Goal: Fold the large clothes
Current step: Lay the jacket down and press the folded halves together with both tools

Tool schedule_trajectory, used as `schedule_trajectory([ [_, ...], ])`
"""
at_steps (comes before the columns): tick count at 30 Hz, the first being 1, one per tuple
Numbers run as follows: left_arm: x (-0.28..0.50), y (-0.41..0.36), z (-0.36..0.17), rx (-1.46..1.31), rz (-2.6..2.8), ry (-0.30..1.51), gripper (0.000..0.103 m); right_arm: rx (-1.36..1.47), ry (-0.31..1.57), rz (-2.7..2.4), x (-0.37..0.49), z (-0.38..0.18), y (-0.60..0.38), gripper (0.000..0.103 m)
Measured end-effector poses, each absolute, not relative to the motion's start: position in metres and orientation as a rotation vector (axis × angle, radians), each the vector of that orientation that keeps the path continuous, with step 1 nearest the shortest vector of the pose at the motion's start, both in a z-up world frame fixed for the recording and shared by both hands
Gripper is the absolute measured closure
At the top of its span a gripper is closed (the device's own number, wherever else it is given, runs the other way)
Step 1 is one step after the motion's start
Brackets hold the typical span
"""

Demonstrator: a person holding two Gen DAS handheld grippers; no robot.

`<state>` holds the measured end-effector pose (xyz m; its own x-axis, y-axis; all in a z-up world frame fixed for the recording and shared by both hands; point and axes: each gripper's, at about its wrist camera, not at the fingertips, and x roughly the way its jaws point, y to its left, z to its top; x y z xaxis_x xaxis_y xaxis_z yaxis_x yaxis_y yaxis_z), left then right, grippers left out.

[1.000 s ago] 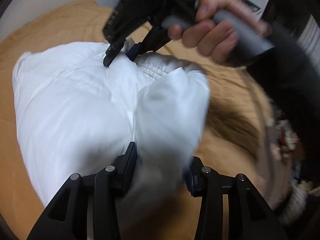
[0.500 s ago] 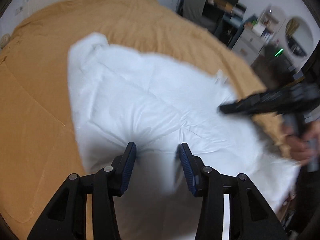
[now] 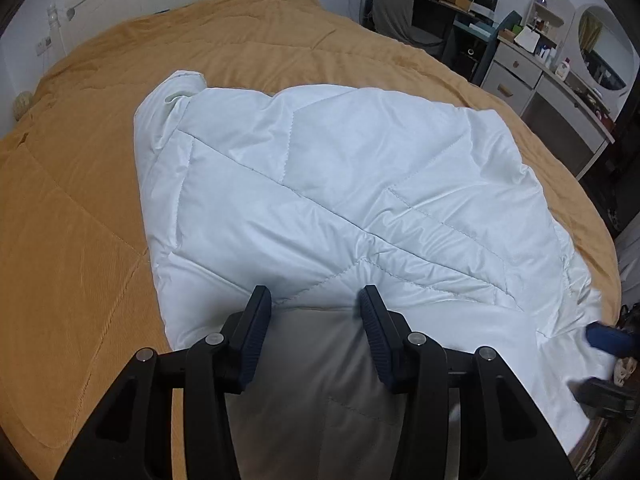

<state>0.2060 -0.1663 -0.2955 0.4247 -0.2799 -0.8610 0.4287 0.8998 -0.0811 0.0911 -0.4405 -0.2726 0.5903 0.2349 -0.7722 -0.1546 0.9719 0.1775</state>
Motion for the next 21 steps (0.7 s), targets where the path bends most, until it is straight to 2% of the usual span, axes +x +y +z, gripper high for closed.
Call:
schedule_trajectory([
  [2,0.201,-0.165,-0.292,0.149,-0.48,1.045,0.051,0.208,0.988,0.214,0.095,-0.311,-0.462,0.064],
  [5,0.201,-0.174,-0.283,0.179,-0.488,1.032,0.052,0.366,0.984,0.23,0.098,-0.33,-0.485,0.064],
  [9,0.195,-0.187,-0.244,0.111,-0.632,1.017,0.052,0.285,0.984,0.201,0.103,-0.332,-0.474,0.064],
  [11,0.189,-0.209,-0.23,0.187,-0.689,0.997,0.051,0.285,0.985,0.19,0.104,-0.333,-0.472,0.064],
  [16,0.204,-0.298,-0.264,0.524,-0.726,1.042,0.049,0.29,0.981,0.189,0.106,-0.333,-0.473,0.064],
  [21,0.243,-0.351,-0.291,0.621,-0.643,1.026,0.039,0.292,0.977,0.145,0.104,-0.336,-0.476,0.064],
])
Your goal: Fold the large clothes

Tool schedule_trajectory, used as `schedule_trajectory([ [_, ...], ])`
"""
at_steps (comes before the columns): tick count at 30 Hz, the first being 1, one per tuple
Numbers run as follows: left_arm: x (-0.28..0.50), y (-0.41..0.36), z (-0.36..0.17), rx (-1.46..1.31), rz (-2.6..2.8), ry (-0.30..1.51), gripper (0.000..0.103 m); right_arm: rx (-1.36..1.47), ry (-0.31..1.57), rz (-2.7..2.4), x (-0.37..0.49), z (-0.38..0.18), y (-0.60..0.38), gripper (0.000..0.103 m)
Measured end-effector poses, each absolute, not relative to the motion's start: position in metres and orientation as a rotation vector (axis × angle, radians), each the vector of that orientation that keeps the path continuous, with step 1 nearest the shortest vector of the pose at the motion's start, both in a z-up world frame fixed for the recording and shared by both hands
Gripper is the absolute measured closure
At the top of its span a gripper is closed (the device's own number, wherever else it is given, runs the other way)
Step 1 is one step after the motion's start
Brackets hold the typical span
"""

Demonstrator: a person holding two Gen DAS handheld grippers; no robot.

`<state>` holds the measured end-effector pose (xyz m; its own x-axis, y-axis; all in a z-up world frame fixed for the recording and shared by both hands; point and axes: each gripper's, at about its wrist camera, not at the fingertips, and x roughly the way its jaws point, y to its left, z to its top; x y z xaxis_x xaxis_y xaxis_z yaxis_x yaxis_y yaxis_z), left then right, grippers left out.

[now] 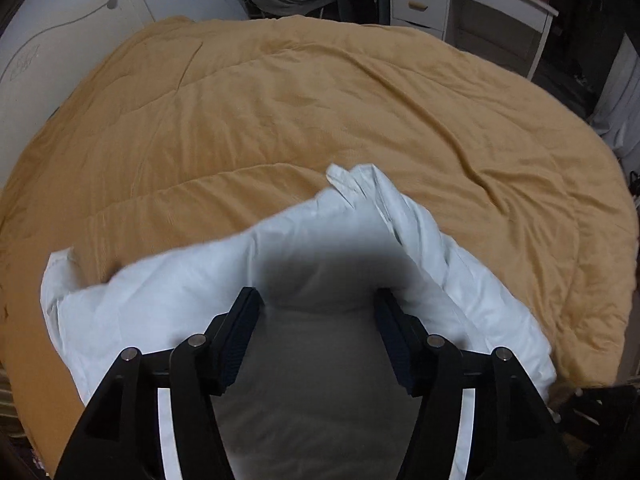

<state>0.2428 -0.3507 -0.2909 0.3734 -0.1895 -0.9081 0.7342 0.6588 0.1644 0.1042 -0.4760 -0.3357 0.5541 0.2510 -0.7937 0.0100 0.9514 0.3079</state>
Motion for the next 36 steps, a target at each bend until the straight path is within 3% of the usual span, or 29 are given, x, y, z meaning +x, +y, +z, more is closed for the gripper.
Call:
schedule_trajectory([
  [5,0.269,-0.381,-0.322,0.742,-0.485,0.989,0.037,0.295,0.993,0.15,0.107,-0.336,-0.477,0.064],
  [9,0.297,-0.379,-0.334,0.675,-0.451,1.078,0.037,0.279,0.989,0.138,0.104,-0.335,-0.473,0.064],
  [14,0.297,-0.339,-0.259,0.504,-0.491,1.004,0.037,0.268,0.975,0.15,0.1,-0.334,-0.47,0.063],
  [18,0.252,-0.268,-0.193,0.475,-0.432,0.839,0.038,0.258,0.967,0.141,0.096,-0.334,-0.466,0.063],
  [20,0.22,-0.23,-0.184,0.45,-0.416,0.808,0.038,0.268,0.967,0.146,0.096,-0.334,-0.468,0.063],
  [24,0.153,-0.181,-0.212,0.382,-0.45,0.83,0.038,0.277,0.98,0.149,0.097,-0.333,-0.469,0.062],
  [27,0.119,-0.175,-0.268,0.413,-0.5,0.916,0.039,0.267,0.99,0.14,0.099,-0.331,-0.468,0.062],
  [30,0.087,-0.166,-0.285,0.39,-0.489,0.845,0.039,0.305,1.012,0.148,0.102,-0.328,-0.472,0.062],
  [36,0.086,-0.167,-0.287,0.342,-0.508,0.871,0.039,0.309,0.854,0.16,0.133,-0.246,-0.479,0.061],
])
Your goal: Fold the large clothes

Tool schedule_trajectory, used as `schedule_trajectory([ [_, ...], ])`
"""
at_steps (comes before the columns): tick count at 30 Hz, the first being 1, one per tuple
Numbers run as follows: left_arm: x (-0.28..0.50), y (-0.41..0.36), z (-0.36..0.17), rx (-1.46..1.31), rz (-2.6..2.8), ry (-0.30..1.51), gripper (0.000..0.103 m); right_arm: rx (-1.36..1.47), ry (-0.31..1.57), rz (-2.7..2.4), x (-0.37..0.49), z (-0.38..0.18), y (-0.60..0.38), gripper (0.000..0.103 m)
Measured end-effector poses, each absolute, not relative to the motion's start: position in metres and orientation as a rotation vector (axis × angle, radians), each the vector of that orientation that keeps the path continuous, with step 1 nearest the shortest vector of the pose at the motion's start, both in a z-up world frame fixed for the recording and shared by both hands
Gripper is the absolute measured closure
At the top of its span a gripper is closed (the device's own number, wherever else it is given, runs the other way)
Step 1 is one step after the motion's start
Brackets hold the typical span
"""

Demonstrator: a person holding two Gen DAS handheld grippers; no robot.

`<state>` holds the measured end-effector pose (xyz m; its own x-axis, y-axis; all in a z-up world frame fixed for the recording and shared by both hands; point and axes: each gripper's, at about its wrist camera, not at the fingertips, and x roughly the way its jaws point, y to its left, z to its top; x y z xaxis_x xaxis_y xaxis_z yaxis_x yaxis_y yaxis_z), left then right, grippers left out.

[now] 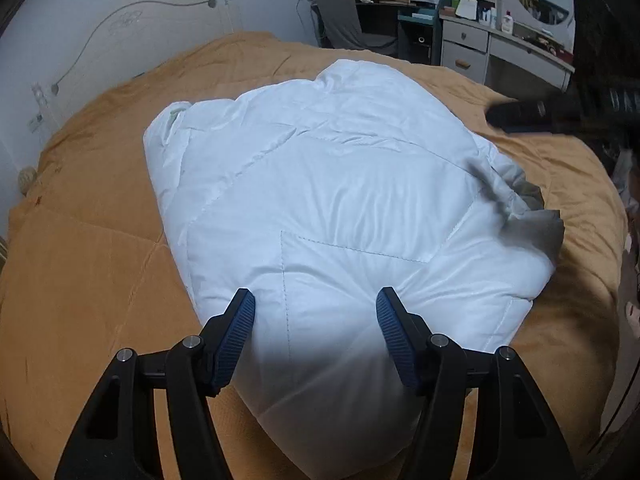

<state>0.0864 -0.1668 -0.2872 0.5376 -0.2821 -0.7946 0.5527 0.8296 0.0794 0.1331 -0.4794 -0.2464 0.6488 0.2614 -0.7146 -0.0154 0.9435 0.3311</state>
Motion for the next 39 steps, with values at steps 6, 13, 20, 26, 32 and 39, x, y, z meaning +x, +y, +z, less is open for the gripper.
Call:
schedule_trajectory([
  [6,0.092,-0.171,-0.289,0.323,-0.515,0.864,0.039,0.182,0.998,0.195,0.249,-0.256,-0.428,0.06],
  [13,0.089,-0.17,-0.289,0.283,-0.557,0.872,0.039,0.194,1.09,-0.044,0.298,-0.312,-0.472,0.063],
  [20,0.092,-0.166,-0.292,0.265,-0.545,0.901,0.039,0.237,0.952,-0.117,0.242,-0.273,-0.483,0.057],
  [26,0.098,-0.168,-0.291,0.257,-0.537,0.907,0.038,0.033,0.864,-0.035,0.177,-0.252,-0.427,0.031],
  [32,0.095,-0.166,-0.293,0.241,-0.546,0.922,0.03,0.056,1.047,-0.19,0.175,-0.325,-0.452,0.008],
  [39,0.162,-0.072,-0.29,-0.297,-0.54,1.124,0.024,0.142,1.063,-0.175,0.164,-0.327,-0.469,0.0],
])
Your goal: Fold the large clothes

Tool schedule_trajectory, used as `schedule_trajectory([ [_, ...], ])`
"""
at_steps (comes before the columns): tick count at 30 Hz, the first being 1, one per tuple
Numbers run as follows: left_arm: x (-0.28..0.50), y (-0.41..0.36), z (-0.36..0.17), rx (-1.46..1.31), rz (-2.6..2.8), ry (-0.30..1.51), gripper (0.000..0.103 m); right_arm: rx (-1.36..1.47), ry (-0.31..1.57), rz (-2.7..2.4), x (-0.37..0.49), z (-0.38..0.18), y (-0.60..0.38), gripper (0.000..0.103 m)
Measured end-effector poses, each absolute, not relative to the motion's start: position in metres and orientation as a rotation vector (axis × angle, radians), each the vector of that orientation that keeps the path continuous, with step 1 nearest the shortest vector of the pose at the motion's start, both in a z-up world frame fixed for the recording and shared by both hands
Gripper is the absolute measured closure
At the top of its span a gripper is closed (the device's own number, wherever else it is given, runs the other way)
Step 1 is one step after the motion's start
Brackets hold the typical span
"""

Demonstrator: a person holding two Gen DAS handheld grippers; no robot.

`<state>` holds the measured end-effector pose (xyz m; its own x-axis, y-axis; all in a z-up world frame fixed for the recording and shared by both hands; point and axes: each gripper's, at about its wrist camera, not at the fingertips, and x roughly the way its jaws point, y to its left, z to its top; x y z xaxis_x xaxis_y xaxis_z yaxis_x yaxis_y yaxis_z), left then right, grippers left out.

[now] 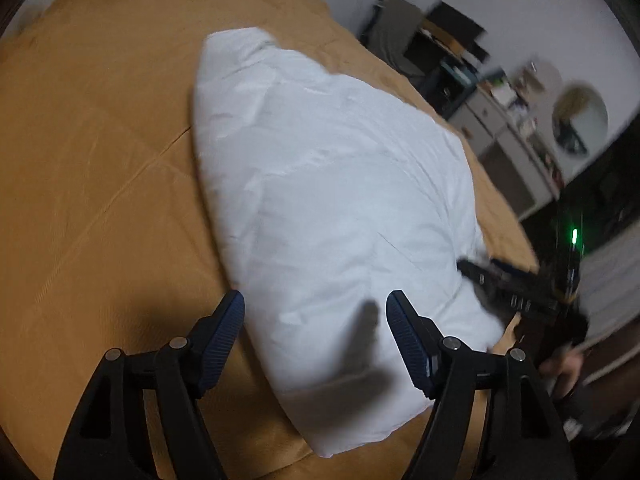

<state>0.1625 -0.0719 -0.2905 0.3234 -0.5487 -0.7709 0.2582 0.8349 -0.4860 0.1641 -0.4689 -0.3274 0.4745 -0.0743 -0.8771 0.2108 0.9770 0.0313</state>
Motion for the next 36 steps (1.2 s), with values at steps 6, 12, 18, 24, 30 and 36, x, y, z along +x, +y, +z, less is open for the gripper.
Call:
schedule_trajectory([
  [6,0.219,0.015,-0.327,-0.735,-0.41,1.203,0.016,0.457,1.103,-0.018,0.131,-0.328,-0.5,0.0],
  [12,0.265,-0.026,-0.348,-0.705,-0.579,1.227,0.016,0.899,1.129,0.196,0.114,-0.375,-0.532,0.0],
  [18,0.314,-0.059,-0.385,-0.771,-0.701,1.243,0.001,0.971,1.105,0.31,0.132,-0.402,-0.523,0.0],
  [24,0.345,-0.072,-0.417,-0.928,-0.742,1.261,0.0,1.039,1.055,0.394,0.162,-0.422,-0.52,0.005],
  [30,0.348,-0.073,-0.396,-0.917,-0.842,1.188,0.013,1.017,0.997,0.421,0.143,-0.385,-0.51,0.045],
  [36,0.346,-0.014,-0.355,-0.95,-0.84,1.093,0.026,0.946,0.963,0.496,0.149,-0.341,-0.453,0.05],
])
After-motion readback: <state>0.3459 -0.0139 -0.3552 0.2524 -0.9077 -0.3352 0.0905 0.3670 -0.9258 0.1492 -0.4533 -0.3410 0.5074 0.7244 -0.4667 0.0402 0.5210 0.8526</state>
